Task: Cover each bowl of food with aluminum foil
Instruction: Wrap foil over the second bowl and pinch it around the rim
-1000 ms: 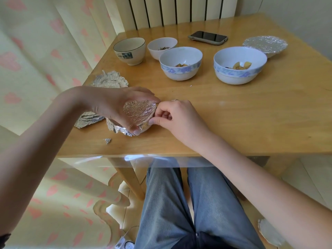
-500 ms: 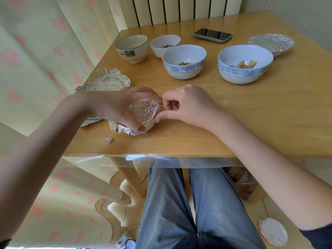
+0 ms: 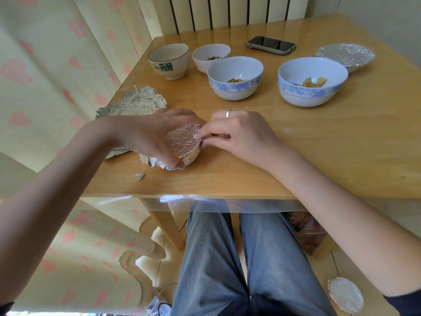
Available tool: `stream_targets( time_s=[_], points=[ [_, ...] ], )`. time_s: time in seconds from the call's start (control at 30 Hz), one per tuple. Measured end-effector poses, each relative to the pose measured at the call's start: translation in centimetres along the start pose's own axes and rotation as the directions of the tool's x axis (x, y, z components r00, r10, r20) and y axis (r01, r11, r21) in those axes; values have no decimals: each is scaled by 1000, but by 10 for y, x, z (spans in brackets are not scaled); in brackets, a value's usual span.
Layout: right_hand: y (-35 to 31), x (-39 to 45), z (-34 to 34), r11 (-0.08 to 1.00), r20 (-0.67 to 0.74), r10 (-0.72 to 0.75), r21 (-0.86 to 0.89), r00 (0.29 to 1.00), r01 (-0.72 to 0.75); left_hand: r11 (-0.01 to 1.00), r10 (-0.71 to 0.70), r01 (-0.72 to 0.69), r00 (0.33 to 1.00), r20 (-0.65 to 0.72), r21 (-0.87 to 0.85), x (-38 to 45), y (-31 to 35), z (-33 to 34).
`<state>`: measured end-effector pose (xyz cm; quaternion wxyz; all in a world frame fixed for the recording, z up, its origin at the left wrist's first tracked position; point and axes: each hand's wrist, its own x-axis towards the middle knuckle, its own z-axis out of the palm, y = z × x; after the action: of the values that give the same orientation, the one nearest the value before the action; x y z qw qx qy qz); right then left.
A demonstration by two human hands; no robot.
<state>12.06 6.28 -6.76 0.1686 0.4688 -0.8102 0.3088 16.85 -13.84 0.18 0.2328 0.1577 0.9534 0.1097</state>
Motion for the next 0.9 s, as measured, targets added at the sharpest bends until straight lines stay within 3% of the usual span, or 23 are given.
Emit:
stream_targets(
  time_s=[0.17, 0.3, 0.53, 0.57, 0.63, 0.7, 0.73, 0.9],
  points=[
    [2, -7, -1, 999, -31, -11, 43, 999, 12, 1000, -26, 25, 999, -21, -9, 0, 2, -1],
    [2, -19, 1, 994, -17, -1, -109, 1000, -1, 994, -105, 102, 992, -75, -39, 3, 4, 2],
    [-16, -39, 3, 979, 304, 150, -181, 941, -98, 987, -154, 150, 983, -103, -51, 3, 6, 4],
    [-17, -39, 4, 976, 284, 175, -174, 943, -129, 985, -168, 163, 980, -110, -52, 3, 7, 4],
    [-21, -43, 5, 969, 96, 244, -63, 965, -238, 980, -196, 190, 971, -139, -57, 4, 10, 8],
    [-28, -46, 5, 938, -111, 340, 114, 934, -328, 977, -212, 206, 963, -169, -54, 4, 12, 10],
    [-32, -46, 5, 919, -143, 384, 161, 912, -361, 975, -220, 214, 961, -166, -52, 4, 12, 10],
    [-41, -30, 11, 877, -26, 467, 142, 884, -459, 977, -212, 213, 976, -55, 10, -7, 7, 4]
  ],
)
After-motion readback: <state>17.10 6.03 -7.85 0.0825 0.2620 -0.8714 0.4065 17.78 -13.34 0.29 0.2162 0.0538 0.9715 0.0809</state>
